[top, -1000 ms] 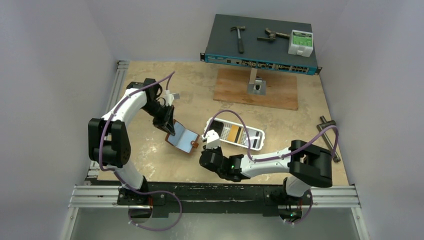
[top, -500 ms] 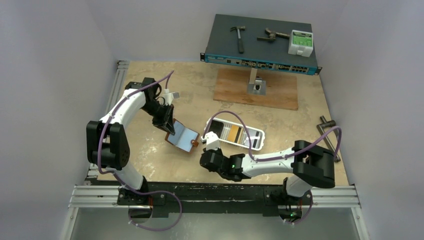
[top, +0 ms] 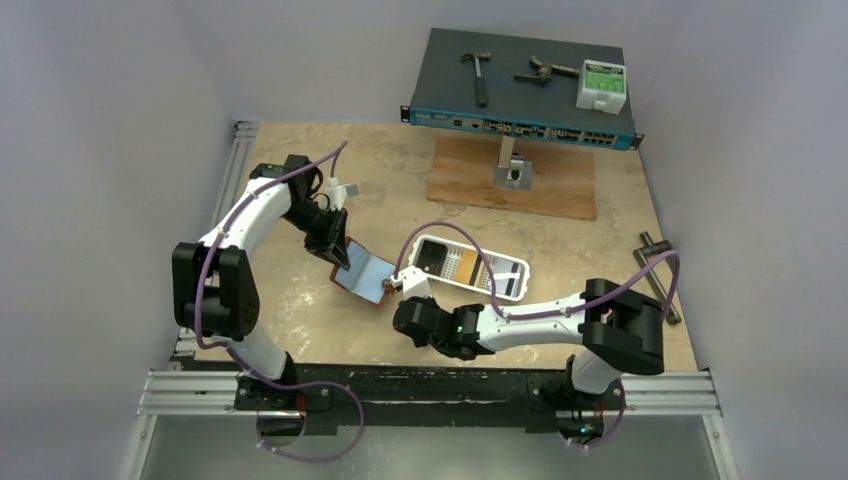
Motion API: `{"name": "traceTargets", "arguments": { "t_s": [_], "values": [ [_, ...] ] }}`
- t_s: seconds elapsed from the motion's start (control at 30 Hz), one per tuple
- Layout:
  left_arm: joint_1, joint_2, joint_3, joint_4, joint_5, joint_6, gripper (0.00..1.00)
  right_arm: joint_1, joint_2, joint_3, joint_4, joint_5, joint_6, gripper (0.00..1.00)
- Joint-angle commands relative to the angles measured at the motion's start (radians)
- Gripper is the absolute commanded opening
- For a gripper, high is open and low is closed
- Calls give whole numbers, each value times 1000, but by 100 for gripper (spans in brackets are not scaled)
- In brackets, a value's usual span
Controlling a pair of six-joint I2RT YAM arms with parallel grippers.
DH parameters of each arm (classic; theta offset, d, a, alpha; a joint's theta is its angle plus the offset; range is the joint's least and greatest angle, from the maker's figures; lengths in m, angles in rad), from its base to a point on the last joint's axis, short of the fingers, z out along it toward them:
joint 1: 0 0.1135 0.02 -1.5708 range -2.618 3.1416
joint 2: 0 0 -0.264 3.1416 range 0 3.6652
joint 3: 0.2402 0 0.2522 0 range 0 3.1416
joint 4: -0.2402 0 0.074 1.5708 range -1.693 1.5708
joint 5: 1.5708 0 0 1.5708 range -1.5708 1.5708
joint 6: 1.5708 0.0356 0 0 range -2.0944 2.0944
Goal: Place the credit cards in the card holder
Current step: Insert the credit card into the card holder.
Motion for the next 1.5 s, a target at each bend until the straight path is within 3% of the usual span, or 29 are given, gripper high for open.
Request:
{"name": "traceTargets", "arguments": {
  "t_s": [0.0, 0.13, 0.23, 0.4, 0.57, 0.7, 0.83, 1.1, 1.2, 1.33, 1.47],
  "values": [
    [11, -45, -3, -4, 28, 7, 0, 6, 17, 24, -80, -52, -17, 3],
    [12, -45, -2, -4, 28, 5, 0, 6, 17, 31, -94, -57, -21, 8],
    [12, -48, -2, -3, 29, 5, 0, 6, 6, 26, -92, -45, -19, 0],
    [15, -49, -4, -3, 31, 9, 0, 5, -20, 44, -112, -6, -17, 0],
    [26, -48, -2, -7, 92, 4, 0, -53, -149, 115, -131, 57, -24, 0],
    [33, -62, 21, -24, 168, 4, 0, -136, -346, 59, 87, -55, 22, 0],
    [43, -102, 55, -32, 297, 8, 0, -158, -501, -105, 481, -119, 62, 0],
    [54, -268, 82, 68, 552, -50, 0, -157, -474, -199, 1037, -138, 47, 0],
    [56, -341, 124, 70, 600, -44, 0, -157, -479, -190, 1118, -149, -3, 0],
    [55, -405, 123, 159, 712, -146, 0, -157, -478, -188, 1182, -161, -23, 0],
    [55, -487, 12, 454, 788, -399, 0, -157, -463, -198, 1271, -175, -20, 0]
  ]
}}
